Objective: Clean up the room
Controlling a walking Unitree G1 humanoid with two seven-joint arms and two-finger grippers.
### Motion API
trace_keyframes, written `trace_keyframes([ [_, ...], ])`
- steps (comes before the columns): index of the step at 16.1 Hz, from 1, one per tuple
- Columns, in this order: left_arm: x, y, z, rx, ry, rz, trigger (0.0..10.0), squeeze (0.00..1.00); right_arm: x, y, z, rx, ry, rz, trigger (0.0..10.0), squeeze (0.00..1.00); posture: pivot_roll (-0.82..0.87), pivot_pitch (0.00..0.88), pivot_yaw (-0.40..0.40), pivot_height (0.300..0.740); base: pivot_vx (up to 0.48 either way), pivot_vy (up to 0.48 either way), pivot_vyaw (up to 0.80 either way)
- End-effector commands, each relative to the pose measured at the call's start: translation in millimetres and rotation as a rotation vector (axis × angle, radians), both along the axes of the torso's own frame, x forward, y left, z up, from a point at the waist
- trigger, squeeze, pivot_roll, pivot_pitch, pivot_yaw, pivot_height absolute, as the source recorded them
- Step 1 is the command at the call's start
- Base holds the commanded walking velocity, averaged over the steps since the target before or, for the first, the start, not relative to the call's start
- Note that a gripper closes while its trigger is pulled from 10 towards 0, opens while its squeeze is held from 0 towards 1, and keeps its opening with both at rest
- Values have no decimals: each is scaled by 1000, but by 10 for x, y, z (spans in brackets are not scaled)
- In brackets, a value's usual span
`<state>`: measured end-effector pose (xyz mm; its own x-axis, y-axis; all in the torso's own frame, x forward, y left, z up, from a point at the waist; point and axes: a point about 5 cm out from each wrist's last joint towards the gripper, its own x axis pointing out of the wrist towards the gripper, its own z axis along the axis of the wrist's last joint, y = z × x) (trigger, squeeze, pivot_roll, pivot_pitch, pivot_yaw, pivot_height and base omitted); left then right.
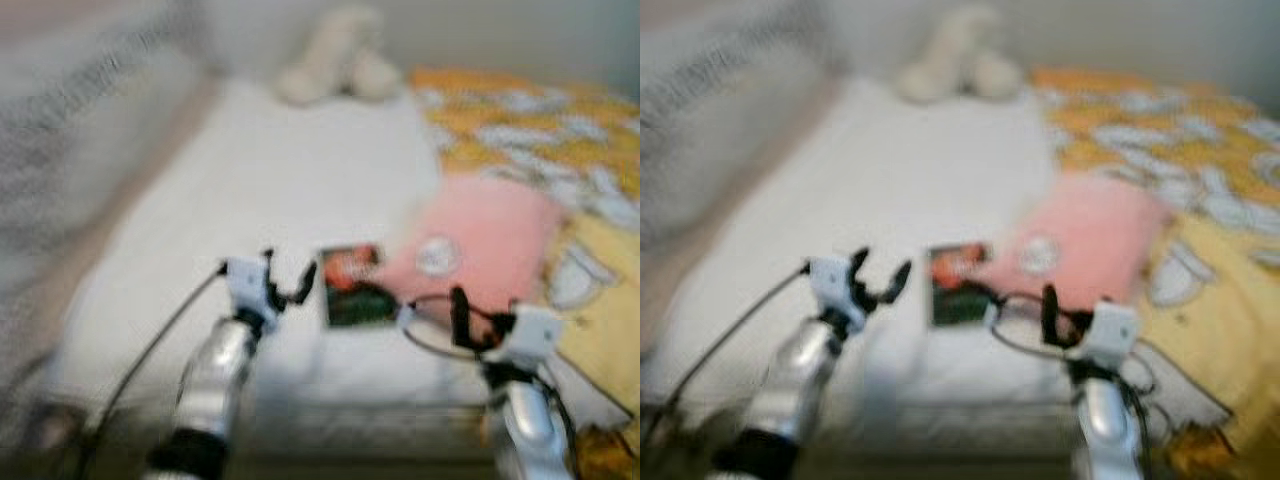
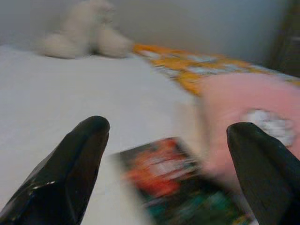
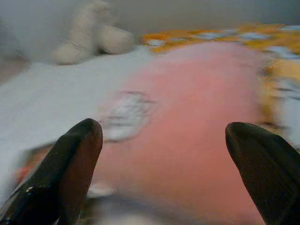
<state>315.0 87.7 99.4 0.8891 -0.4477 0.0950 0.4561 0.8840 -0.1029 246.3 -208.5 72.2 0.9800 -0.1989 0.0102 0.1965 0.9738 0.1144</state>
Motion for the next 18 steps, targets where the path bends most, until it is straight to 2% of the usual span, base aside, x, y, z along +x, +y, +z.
trace_keyframes([
  [1,29,-10,93,18,-40,-30,10000,0,30,12,57,7,-17,-4,10000,0,37,0,35,740,480,0,-638],
  [3,24,-41,98,30,-44,-51,10000,0,12,8,93,-13,-39,0,10000,0,27,0,41,740,480,0,-634],
  [5,70,-84,81,99,-26,-52,10000,0,-23,-33,118,-39,-49,-46,10000,0,17,0,48,732,0,0,0],
  [6,140,-82,96,96,5,-49,10000,0,-21,-56,112,-26,-41,-61,10000,0,13,0,52,732,0,0,0],
  [8,186,-30,90,76,44,-20,10000,0,-21,-81,126,-21,-37,-77,10000,0,3,0,57,732,0,0,0],
  [10,96,41,74,56,24,-12,10000,0,-47,-87,170,-64,-50,-71,10000,0,-5,0,64,732,0,0,0],
  [13,69,3,-2,25,60,18,10000,0,-23,-80,173,-77,-45,-51,10000,0,-2,0,60,732,0,-470,0],
  [16,173,-7,5,39,88,76,10000,0,74,-89,233,-110,-48,-19,10000,0,6,0,47,732,97,-430,0],
  [18,234,-19,64,37,84,80,10000,0,119,-128,284,-122,-53,-21,10000,0,5,0,43,732,0,0,0],
])
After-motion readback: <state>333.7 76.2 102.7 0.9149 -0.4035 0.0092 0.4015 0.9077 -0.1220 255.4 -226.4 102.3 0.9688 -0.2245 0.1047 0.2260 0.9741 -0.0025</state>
